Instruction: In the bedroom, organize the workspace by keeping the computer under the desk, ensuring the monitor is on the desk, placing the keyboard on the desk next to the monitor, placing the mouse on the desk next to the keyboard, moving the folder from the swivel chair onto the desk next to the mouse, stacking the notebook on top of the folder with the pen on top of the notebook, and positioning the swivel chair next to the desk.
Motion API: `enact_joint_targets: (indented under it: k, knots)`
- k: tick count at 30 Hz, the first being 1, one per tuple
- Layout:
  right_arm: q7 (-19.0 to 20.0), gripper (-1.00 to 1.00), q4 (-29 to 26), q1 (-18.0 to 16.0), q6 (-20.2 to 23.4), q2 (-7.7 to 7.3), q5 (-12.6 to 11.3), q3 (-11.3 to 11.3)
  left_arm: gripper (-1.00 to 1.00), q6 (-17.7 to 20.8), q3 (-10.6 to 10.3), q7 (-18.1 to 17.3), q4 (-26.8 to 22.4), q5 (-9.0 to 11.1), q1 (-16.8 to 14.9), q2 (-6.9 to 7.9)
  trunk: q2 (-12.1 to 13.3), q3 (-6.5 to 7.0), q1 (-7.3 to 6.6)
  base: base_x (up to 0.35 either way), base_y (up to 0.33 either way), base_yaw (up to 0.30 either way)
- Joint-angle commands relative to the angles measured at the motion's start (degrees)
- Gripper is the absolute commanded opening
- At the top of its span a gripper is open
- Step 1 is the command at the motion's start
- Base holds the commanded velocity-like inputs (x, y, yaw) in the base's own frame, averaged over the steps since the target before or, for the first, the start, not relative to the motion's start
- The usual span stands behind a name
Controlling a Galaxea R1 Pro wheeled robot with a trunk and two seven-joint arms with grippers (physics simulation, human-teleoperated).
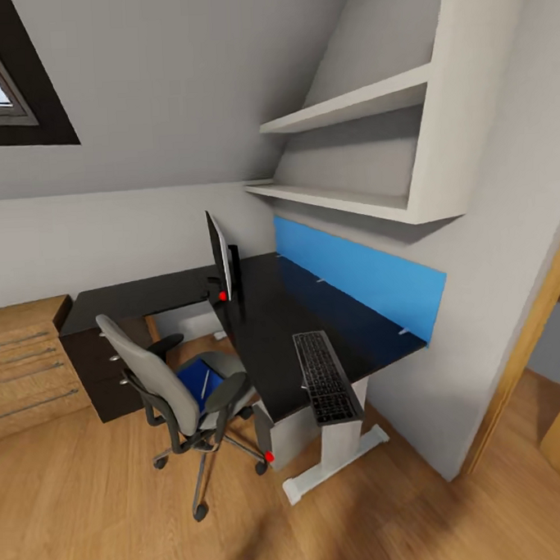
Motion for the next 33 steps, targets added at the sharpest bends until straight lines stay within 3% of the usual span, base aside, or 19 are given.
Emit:
enact_joint_targets:
  k: [1, 24, 33]
  knots:
    - [0.0, 1.0, 0.2, 0.0, -0.2, 0.02, -0.1, 0.0, 1.0, 0.0, 0.1, 0.0, -0.1, 0.0, 0.0, -0.01, 0.0, -0.06, 0.01, 0.0, 0.0, 0.275]
    - [0.1, 1.0, 1.2, 0.0, -0.3, 0.02, 0.0, 0.0, 1.0, 0.0, 0.3, 0.0, -0.1, 0.0, 0.0, -0.01, 0.0, -0.06, 0.01, 0.0, 0.0, 0.275]
    - [0.1, 1.0, 1.4, 0.0, -0.3, -0.05, 1.5, 0.0, 1.0, 0.0, 0.4, 0.1, -0.1, 0.0, 0.0, -0.01, 0.0, -0.06, 0.01, 0.0, 0.0, 0.275]
